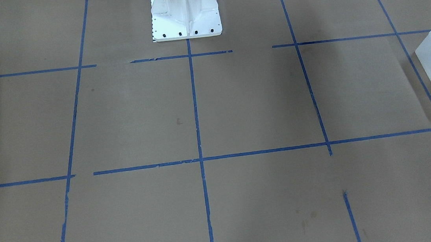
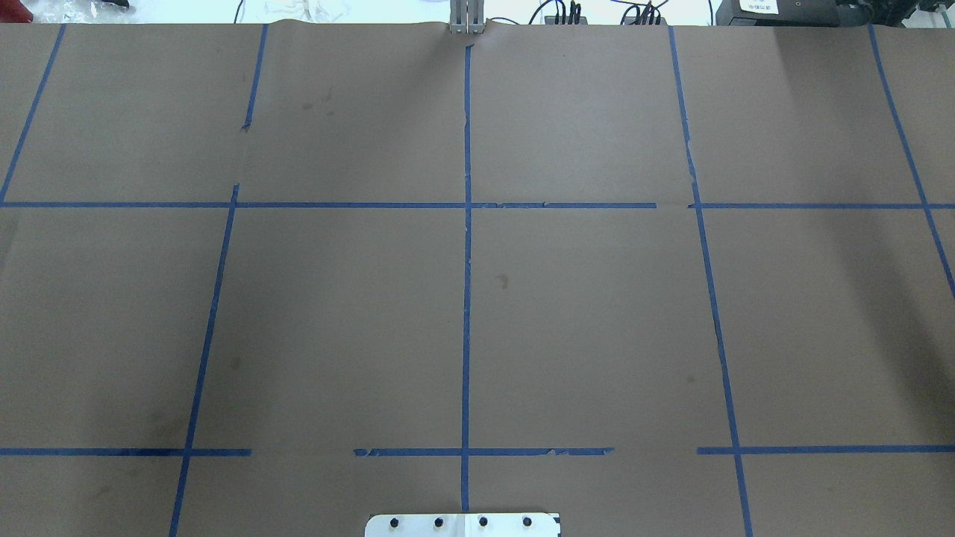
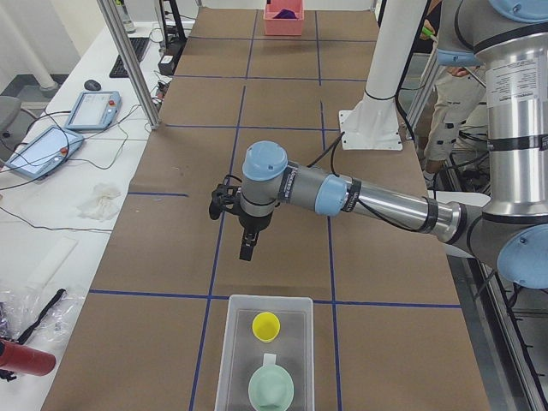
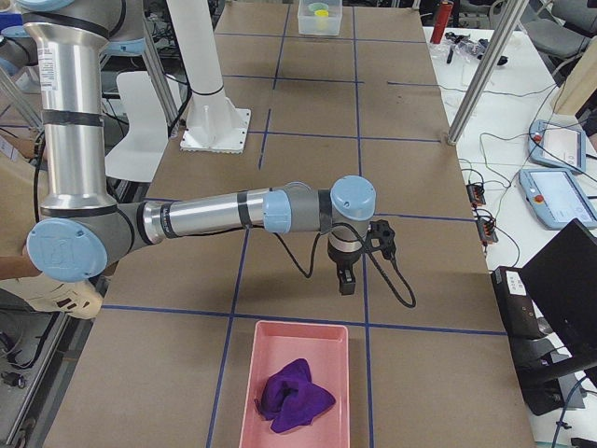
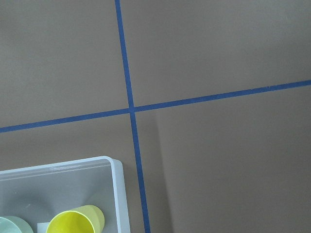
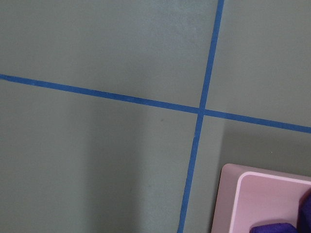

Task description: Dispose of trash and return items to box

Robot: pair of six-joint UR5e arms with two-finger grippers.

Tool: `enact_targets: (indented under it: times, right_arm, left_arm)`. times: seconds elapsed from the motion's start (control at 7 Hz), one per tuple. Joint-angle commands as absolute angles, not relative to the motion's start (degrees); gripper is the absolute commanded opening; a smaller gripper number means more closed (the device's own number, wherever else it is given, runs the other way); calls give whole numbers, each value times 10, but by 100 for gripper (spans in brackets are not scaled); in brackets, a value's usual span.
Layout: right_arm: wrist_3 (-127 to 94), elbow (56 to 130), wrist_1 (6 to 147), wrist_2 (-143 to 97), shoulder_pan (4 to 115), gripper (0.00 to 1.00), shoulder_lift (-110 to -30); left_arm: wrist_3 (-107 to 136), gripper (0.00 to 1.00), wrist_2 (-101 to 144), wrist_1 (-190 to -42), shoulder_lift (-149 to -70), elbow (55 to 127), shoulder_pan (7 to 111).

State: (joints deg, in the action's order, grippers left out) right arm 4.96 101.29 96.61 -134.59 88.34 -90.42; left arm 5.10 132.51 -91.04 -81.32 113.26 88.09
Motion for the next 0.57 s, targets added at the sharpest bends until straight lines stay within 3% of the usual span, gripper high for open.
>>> enact_targets:
  times: [0.0,0.43]
  right_arm:
    - [49,1015,967,-1334,883,100,-911]
    - [48,1012,967,-1344,882,100,-906]
  left_arm:
    - [51,100,1326,-904,-815,1131,882]
    - [51,100,1326,-905,-824,1129,881]
